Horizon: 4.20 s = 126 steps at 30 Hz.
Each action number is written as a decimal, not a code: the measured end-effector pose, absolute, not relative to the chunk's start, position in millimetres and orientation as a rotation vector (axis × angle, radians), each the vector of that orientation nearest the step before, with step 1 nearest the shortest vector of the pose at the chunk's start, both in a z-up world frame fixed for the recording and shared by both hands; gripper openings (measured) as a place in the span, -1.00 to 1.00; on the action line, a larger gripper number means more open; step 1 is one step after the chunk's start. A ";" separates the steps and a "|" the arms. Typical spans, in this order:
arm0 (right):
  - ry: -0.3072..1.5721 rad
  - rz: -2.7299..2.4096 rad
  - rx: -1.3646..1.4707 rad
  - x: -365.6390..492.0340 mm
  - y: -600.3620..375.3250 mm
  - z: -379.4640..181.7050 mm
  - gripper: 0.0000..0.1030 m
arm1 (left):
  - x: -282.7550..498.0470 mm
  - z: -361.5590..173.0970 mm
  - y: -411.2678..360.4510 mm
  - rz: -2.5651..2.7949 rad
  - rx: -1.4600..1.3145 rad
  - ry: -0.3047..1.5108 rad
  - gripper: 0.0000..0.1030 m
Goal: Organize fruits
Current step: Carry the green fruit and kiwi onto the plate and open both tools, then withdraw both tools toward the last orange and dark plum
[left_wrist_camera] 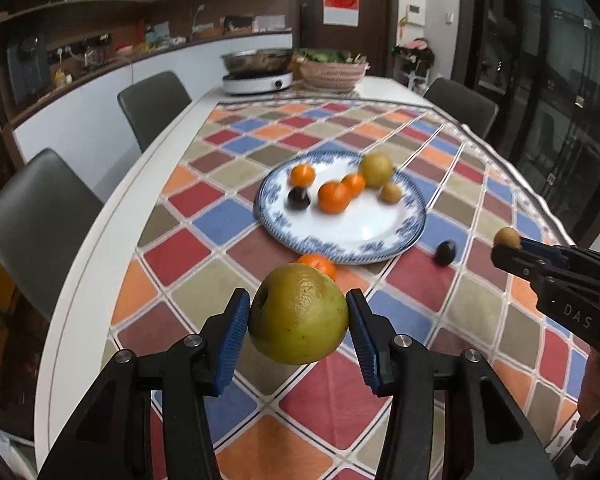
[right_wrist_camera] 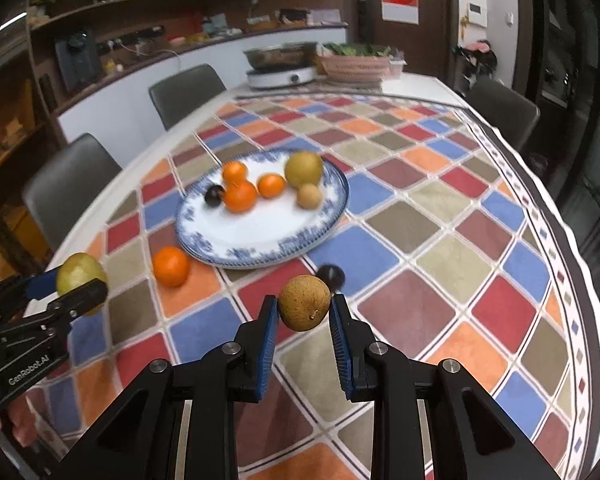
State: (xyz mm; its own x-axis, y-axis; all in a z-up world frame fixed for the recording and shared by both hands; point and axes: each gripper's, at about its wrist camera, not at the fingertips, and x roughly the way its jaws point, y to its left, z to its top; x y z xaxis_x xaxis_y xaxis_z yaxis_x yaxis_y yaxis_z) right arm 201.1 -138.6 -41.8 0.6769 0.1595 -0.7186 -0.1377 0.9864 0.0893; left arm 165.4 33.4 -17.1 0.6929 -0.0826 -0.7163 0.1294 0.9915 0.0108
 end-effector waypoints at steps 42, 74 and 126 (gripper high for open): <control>0.868 0.419 -0.098 333.1 -97.2 -49.6 -0.47 | 309.8 -48.3 17.3 -0.324 0.113 0.906 -0.05; 0.882 0.348 -0.032 346.0 -114.2 -56.2 -0.13 | 318.9 -40.7 7.7 -0.317 0.164 0.882 0.17; 0.906 0.196 -0.016 243.2 -139.8 -73.4 -0.13 | 208.6 -59.2 24.4 -0.139 0.101 0.910 0.50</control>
State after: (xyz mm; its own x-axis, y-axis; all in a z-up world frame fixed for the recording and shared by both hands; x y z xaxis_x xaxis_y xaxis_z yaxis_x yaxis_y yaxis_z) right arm 243.2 -139.8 -73.4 0.6001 0.1622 -0.7833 -0.1756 0.9821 0.0688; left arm 208.6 24.4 -59.2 0.6055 -0.0771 -0.7921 0.1627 0.9863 0.0283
